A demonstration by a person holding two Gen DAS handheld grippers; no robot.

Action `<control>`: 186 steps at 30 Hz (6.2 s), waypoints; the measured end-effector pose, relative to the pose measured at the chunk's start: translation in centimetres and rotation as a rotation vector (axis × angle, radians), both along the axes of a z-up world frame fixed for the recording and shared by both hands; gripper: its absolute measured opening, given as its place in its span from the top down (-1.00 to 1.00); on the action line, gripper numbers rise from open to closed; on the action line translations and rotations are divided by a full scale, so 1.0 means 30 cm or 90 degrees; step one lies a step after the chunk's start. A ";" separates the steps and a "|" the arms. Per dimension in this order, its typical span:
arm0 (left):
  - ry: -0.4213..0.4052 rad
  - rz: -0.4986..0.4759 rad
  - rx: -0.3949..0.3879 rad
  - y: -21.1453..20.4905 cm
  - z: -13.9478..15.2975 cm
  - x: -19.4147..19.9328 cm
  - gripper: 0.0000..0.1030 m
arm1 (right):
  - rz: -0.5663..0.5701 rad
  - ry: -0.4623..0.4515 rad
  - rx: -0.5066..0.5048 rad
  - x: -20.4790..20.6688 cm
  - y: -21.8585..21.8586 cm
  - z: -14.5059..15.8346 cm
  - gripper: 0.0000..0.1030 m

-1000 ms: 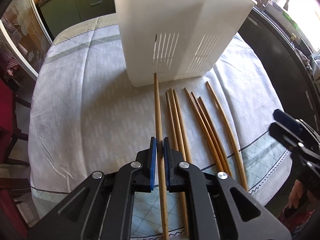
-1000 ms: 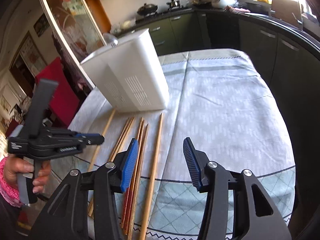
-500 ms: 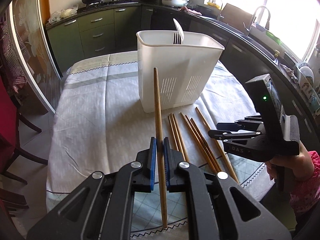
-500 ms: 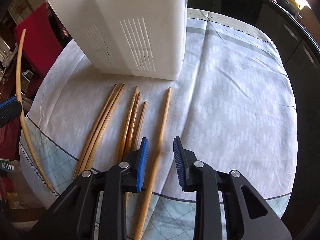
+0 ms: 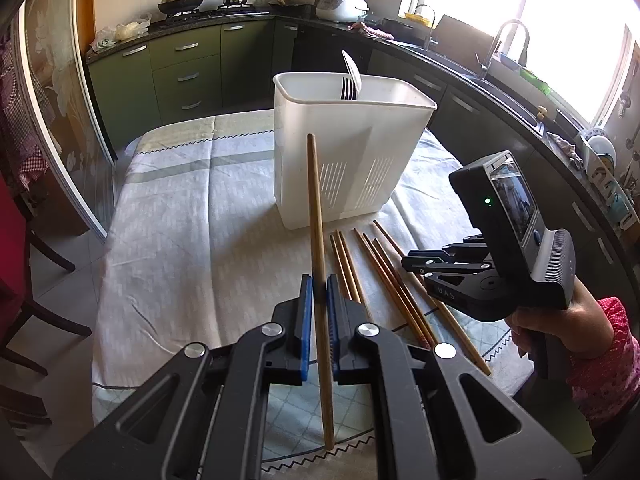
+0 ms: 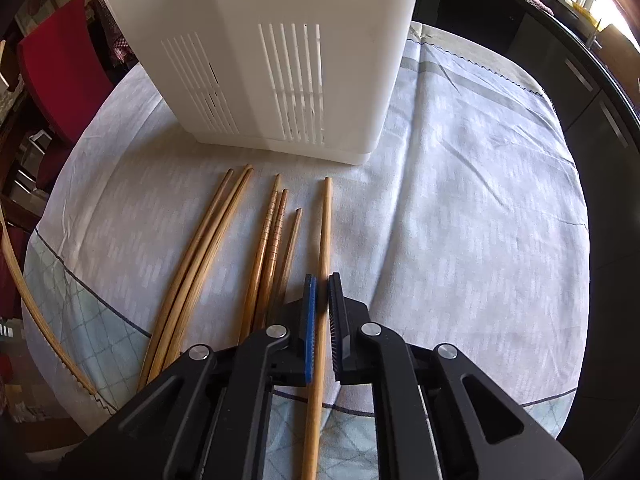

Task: Organize utensils
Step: 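Lower the right gripper onto another wooden chopstick and close on it, then lift the chopstick with the left gripper into the basket and open while the right gripper carries its chopstick over, then lower the chopstick into the basket and open the right gripper, then close the left gripper on another wooden chopstick on the cloth, then lift the chopstick with the left gripper while the right gripper closes on a chopstick and lifts it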

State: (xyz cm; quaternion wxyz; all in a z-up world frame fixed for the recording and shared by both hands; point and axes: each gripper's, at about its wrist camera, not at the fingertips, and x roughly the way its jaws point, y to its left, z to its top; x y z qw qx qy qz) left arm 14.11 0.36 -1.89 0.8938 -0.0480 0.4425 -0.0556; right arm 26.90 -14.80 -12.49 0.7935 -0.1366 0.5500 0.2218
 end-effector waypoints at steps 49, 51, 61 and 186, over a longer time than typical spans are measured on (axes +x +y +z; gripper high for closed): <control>0.241 0.146 0.037 0.186 -0.272 0.291 0.88 | -0.007 -0.135 0.209 -0.244 -0.306 0.370 0.86; 0.203 0.144 0.039 0.188 -0.218 0.267 0.88 | -0.008 -0.137 0.213 -0.245 -0.312 0.376 0.86; -0.018 0.095 0.037 0.117 0.103 -0.017 0.88 | 0.002 -0.158 0.224 -0.274 -0.302 0.427 0.86; -0.058 0.014 0.023 0.041 -0.004 -0.031 0.89 | 0.016 0.017 0.044 -0.029 0.000 -0.023 0.73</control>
